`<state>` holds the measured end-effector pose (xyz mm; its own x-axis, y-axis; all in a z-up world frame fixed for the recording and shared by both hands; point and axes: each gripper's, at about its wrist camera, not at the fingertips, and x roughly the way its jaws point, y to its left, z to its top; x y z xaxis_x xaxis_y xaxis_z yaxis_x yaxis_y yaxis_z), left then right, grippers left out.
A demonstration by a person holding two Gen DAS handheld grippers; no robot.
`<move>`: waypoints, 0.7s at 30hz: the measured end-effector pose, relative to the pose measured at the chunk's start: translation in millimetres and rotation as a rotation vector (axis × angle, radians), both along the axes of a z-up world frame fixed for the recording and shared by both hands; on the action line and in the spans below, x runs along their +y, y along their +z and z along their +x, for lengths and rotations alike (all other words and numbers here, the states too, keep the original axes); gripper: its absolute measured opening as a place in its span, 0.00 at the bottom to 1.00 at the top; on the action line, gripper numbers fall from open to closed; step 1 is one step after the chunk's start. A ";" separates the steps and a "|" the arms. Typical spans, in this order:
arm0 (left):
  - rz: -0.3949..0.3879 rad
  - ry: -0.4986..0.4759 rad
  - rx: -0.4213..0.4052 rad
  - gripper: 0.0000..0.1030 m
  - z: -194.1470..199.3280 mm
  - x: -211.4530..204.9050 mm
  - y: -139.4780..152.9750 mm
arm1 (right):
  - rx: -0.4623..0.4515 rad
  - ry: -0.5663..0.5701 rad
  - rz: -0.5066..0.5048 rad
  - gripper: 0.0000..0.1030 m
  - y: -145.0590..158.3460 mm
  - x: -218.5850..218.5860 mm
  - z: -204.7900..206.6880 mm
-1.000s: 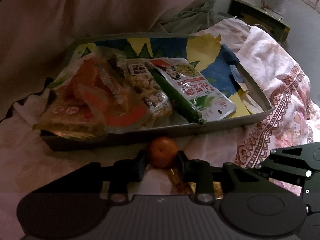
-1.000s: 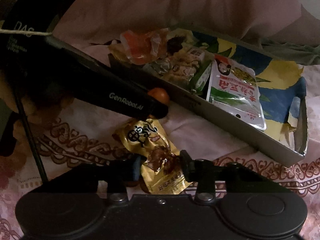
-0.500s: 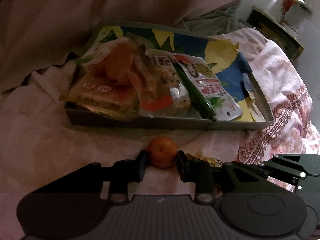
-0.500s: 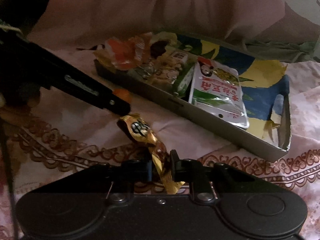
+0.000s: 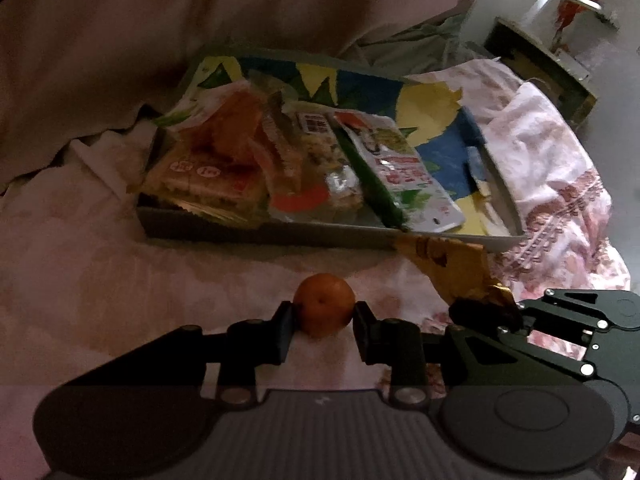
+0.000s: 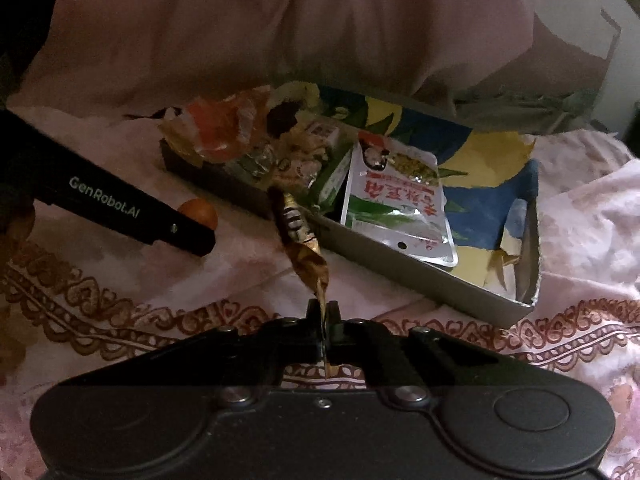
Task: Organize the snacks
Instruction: 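Lift and carry the orange and gold wrapper over the tray box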
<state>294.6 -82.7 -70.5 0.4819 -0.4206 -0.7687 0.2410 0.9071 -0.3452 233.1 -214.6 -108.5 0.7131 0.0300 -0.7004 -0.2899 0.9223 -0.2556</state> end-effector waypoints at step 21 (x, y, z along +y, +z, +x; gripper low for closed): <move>-0.051 0.027 -0.234 0.34 18.6 -17.7 47.5 | -0.229 -0.199 0.059 0.00 49.3 -20.5 -3.6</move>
<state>313.2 -100.5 -23.0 0.6558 -0.4409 -0.6129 0.2956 0.8969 -0.3288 229.5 -235.1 -59.2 0.8484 -0.0903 -0.5216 -0.0432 0.9703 -0.2382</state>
